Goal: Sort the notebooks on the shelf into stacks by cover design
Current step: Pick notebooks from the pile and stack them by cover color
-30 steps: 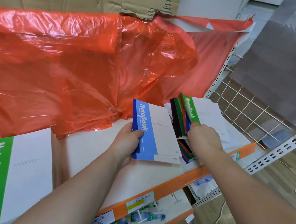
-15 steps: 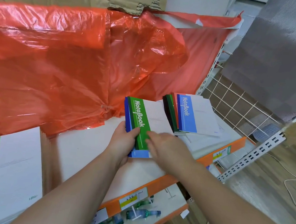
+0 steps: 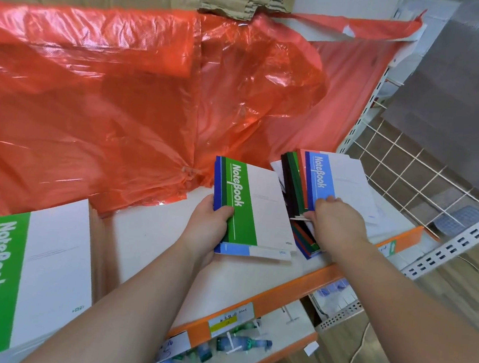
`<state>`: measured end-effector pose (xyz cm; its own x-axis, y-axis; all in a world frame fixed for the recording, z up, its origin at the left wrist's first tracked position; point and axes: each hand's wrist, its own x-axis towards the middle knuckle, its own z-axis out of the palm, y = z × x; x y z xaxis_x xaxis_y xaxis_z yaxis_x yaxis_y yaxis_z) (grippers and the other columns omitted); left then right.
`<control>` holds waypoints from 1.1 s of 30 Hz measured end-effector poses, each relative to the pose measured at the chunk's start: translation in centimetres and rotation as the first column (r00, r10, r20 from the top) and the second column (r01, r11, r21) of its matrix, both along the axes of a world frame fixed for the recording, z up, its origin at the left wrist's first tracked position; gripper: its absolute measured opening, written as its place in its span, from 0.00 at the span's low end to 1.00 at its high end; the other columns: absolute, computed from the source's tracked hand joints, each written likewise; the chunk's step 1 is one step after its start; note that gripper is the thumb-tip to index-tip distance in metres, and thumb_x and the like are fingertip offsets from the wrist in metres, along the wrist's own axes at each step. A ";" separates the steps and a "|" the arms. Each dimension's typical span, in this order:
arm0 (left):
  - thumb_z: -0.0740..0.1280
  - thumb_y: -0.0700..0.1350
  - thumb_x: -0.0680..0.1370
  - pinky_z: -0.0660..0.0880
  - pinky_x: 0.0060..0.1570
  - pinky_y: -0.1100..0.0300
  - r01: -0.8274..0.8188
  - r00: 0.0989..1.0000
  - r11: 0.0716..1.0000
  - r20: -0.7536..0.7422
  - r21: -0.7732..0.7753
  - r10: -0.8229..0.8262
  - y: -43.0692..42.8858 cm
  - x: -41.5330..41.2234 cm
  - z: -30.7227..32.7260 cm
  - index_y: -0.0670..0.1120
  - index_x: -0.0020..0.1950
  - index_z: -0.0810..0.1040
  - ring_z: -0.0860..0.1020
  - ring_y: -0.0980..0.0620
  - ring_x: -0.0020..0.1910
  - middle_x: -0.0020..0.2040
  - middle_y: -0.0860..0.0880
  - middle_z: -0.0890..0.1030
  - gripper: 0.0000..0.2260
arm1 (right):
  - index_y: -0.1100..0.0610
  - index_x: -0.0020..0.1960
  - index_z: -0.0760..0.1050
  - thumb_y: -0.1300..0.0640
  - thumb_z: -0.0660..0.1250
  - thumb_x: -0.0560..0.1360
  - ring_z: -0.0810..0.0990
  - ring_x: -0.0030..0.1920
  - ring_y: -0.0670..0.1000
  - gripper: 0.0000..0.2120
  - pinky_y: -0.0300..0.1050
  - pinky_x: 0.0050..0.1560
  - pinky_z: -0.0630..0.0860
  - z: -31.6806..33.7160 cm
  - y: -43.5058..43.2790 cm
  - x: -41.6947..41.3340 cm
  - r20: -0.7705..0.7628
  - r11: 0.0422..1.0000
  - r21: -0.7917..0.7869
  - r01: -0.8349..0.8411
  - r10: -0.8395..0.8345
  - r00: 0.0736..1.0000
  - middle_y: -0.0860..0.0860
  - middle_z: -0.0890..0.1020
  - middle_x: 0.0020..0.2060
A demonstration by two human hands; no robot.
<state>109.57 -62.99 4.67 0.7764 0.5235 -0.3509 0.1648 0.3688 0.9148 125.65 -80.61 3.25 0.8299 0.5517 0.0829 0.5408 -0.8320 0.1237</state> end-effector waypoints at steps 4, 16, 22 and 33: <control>0.60 0.38 0.82 0.81 0.36 0.56 0.002 1.000 1.000 -0.009 -0.008 -0.002 0.1 0.0 0.0 0.47 0.61 0.75 0.86 0.48 0.44 0.51 0.46 0.85 0.10 | 0.55 0.57 0.73 0.44 0.59 0.80 0.77 0.53 0.54 0.15 0.43 0.40 0.67 0.4 -0.5 0.2 0.016 1.000 -0.020 -0.024 0.025 1.000 0.52 0.77 0.51; 0.60 0.37 0.82 0.81 0.35 0.56 -0.004 1.000 1.000 -0.015 -0.016 0.004 0.0 -0.2 0.2 0.47 0.60 0.76 0.86 0.48 0.44 0.51 0.46 0.85 0.10 | 0.56 0.59 0.70 0.52 0.57 0.82 0.79 0.49 0.54 0.10 0.44 0.37 0.66 1.2 -0.8 -0.6 0.069 0.993 -0.101 -0.059 0.066 0.995 0.52 0.78 0.50; 0.59 0.37 0.82 0.81 0.35 0.56 -0.008 1.000 1.000 -0.015 -0.018 0.008 -0.2 -0.4 0.1 0.47 0.59 0.76 0.86 0.49 0.43 0.51 0.46 0.85 0.10 | 0.56 0.62 0.65 0.58 0.64 0.76 0.80 0.45 0.53 0.16 0.43 0.34 0.67 0.7 -0.8 -1.0 0.128 0.982 -0.185 -0.037 0.061 0.990 0.51 0.79 0.49; 0.60 0.38 0.82 0.82 0.38 0.54 -0.009 0.999 1.000 -0.035 -0.025 0.008 0.0 -0.3 -0.5 0.47 0.62 0.74 0.86 0.48 0.44 0.52 0.46 0.85 0.11 | 0.58 0.68 0.70 0.43 0.61 0.79 0.69 0.67 0.61 0.24 0.52 0.66 0.67 -0.7 -1.5 -0.2 0.028 0.996 0.026 -0.087 0.086 0.996 0.59 0.72 0.67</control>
